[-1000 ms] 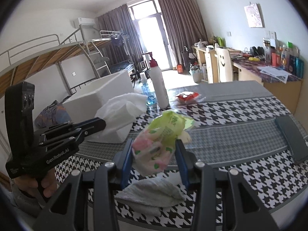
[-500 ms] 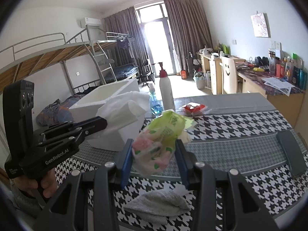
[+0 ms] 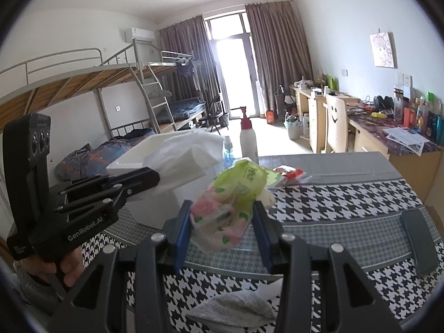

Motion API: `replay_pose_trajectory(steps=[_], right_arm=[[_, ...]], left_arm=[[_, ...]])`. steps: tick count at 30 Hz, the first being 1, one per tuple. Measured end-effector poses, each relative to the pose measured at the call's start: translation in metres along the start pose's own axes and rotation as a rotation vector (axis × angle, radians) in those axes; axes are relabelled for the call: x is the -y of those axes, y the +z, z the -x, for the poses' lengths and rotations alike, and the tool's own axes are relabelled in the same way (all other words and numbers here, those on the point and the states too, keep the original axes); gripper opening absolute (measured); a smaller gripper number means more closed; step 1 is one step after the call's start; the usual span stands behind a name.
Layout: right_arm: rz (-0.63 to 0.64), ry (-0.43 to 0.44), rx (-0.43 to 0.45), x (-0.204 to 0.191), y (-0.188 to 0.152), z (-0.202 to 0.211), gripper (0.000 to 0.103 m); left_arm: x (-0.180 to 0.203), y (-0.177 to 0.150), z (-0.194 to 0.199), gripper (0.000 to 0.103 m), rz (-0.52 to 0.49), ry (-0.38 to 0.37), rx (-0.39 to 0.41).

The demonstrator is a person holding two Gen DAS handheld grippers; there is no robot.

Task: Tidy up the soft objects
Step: 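Lift the white tissue with the left gripper while the right gripper carries the wipe pack toward the foam box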

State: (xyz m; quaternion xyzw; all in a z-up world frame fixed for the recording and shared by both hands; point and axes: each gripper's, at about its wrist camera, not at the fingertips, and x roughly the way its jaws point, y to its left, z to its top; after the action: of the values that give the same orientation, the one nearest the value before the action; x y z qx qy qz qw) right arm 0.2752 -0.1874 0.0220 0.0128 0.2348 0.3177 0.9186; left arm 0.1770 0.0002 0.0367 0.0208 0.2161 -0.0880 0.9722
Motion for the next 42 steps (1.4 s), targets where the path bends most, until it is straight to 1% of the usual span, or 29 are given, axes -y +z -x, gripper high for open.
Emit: replay_pose_trajectory(steps=[4,10,24,35,42], right_arm=[[0.008,0.006,0.01,-0.002,0.002,0.0,0.047],[0.012,0.01,0.011,-0.002,0.008,-0.002,0.047],[0.043,0.016,0.029,-0.011,0.035,-0.012,0.047],[0.064,0.021,0.039,-0.02,0.051,-0.02,0.047],[0.064,0.017,0.039,-0.024,0.058,-0.029,0.047]], left_arm=[[-0.001,0.0,0.003,0.007,0.002,0.003,0.008],[-0.008,0.009,0.003,0.007,0.012,0.015,0.02],[-0.022,0.035,-0.004,0.007,0.044,0.062,0.051],[-0.042,0.05,-0.005,0.007,0.081,0.109,0.074],[-0.051,0.055,-0.005,0.007,0.08,0.143,0.083]])
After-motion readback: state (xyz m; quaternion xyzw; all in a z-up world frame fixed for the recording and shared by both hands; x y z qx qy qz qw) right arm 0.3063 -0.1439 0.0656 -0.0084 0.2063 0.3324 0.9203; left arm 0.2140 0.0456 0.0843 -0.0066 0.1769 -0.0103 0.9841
